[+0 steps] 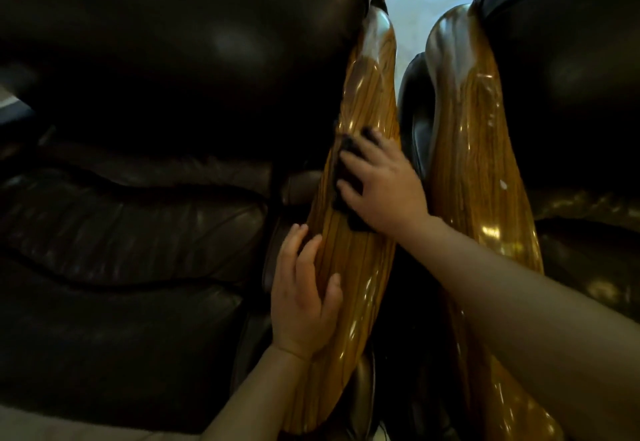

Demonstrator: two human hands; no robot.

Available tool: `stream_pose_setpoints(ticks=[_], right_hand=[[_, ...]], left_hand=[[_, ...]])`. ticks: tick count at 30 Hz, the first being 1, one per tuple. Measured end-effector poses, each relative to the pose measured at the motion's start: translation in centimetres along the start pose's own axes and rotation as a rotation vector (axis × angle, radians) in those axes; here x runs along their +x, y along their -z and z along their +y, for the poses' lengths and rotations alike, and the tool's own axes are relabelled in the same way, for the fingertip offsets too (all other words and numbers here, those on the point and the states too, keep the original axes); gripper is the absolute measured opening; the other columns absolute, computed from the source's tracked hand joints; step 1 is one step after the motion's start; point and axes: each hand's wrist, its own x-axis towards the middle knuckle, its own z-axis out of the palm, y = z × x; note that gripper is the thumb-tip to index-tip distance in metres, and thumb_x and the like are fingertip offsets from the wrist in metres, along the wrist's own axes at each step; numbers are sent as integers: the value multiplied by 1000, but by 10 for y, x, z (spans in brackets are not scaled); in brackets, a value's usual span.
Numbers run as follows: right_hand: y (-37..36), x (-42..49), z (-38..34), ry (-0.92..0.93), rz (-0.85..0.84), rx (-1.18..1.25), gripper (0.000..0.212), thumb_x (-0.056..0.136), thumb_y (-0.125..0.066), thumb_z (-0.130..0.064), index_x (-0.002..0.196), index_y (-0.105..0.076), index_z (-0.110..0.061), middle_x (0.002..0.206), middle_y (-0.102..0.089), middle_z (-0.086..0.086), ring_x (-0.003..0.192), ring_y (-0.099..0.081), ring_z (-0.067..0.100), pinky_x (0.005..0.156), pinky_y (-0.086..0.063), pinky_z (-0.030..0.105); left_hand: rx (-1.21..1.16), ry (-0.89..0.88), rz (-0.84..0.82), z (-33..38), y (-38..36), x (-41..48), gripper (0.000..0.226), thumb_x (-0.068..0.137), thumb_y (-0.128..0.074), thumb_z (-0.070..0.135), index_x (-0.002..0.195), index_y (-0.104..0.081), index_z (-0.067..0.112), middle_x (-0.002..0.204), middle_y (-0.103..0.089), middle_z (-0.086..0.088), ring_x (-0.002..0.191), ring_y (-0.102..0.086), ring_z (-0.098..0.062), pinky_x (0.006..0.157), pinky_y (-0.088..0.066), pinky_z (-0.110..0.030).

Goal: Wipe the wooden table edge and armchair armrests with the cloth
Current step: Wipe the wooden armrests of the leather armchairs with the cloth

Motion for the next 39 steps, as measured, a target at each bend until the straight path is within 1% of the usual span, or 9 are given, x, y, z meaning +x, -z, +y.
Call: stream_pose_setpoints(ticks=[4,7,11,14,19,22,29,36,39], right_hand=[[-6,-11,-19,-135,33,-49,54,97,-48,-49,146,-45,-27,161,-32,8,153,-16,33,122,-17,54],[-15,-76,-52,94,-36,-65,58,95,-44,-56,149,-38,-35,164,-23,8,154,-7,32,121,-14,57],[-23,-130,-63,368,-145,-40,63,96,-43,-62,151,-39,-30,166,-20,7,155,-3,31,123,-11,55],[-18,-105,-48,319,-107,-65,56,98,-41,-58,147,-43,-29,163,-29,7,155,-8,29,122,-16,54],[-9,-30,-25,-312,76,100,55,97,-51,-48,148,-42,-28,164,-26,6,153,-16,30,119,-27,53],[-10,-17,-28,-513,155,244,57,97,-55,-41,150,-39,-26,165,-24,6,151,-20,32,117,-32,53],[-23,-130,-46,-156,90,306,57,97,-49,-39,151,-37,-25,168,-10,-2,155,-4,23,120,-15,44],[-7,7,-9,-480,110,295,58,93,-60,-42,146,-46,-24,164,-25,9,149,-21,32,120,-27,47],[-9,-8,-13,-413,144,256,56,92,-61,-39,144,-49,-23,163,-27,11,151,-19,33,121,-25,50]], left_hand=[[-34,91,-75,-5,12,-30,56,95,-42,41,146,-32,21,156,-29,-3,145,-27,-11,111,-30,-23],[-82,87,-94,-4,21,-30,55,94,-43,39,146,-34,23,155,-31,-2,140,-28,4,102,-29,-4],[-89,98,-99,-2,27,-27,53,95,-42,40,144,-34,22,155,-30,1,131,-26,19,92,-30,2],[-76,78,-163,0,32,-26,57,94,-39,47,146,-30,26,158,-24,3,133,-29,9,90,-35,-5],[159,4,-276,-5,30,-26,63,96,-34,51,151,-21,25,163,-11,-3,150,-12,-16,116,-24,-35],[346,-90,-329,-9,20,-16,64,96,-33,53,152,-22,23,164,-6,-7,152,5,-19,120,-12,-42],[407,-194,-356,-21,18,11,53,91,-43,44,140,-39,23,158,-20,-9,150,0,-18,117,-11,-40],[455,-244,-357,-12,16,13,53,92,-44,45,135,-45,14,155,-30,-13,148,-21,-24,115,-23,-40],[343,-165,-261,-1,15,22,46,90,-45,38,128,-54,12,145,-44,-13,138,-39,-23,107,-40,-40]])
